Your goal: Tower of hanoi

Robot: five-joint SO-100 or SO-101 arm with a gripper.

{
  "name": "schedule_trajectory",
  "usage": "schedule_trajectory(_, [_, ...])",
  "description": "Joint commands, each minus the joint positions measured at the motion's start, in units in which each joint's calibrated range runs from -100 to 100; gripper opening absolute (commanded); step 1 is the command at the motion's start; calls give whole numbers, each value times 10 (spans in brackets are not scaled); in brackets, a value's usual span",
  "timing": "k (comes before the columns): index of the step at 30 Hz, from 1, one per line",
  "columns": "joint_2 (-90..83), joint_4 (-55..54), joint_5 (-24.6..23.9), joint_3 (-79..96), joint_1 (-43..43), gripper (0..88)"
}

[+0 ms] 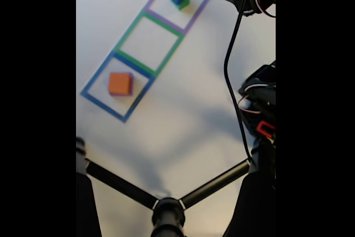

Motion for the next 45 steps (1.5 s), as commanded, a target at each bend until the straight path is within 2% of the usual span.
schedule_trajectory(1, [9,2,0,-20,37,4])
schedule_trajectory(3, [-1,-14,0,14,53,33])
schedule_trajectory(6, [-47,-104,0,139,70,153])
schedule_trajectory(8, [-82,-193,0,244,79,159])
schedule_trajectory(12, [-129,-381,0,434,95,242])
schedule_trajectory(23, [-147,-767,0,738,63,387])
schedule_trajectory(27, [-103,-874,0,788,64,409])
schedule_trajectory(35, [-24,-1007,0,834,57,412])
schedule_trajectory(45, [159,-1226,0,844,50,405])
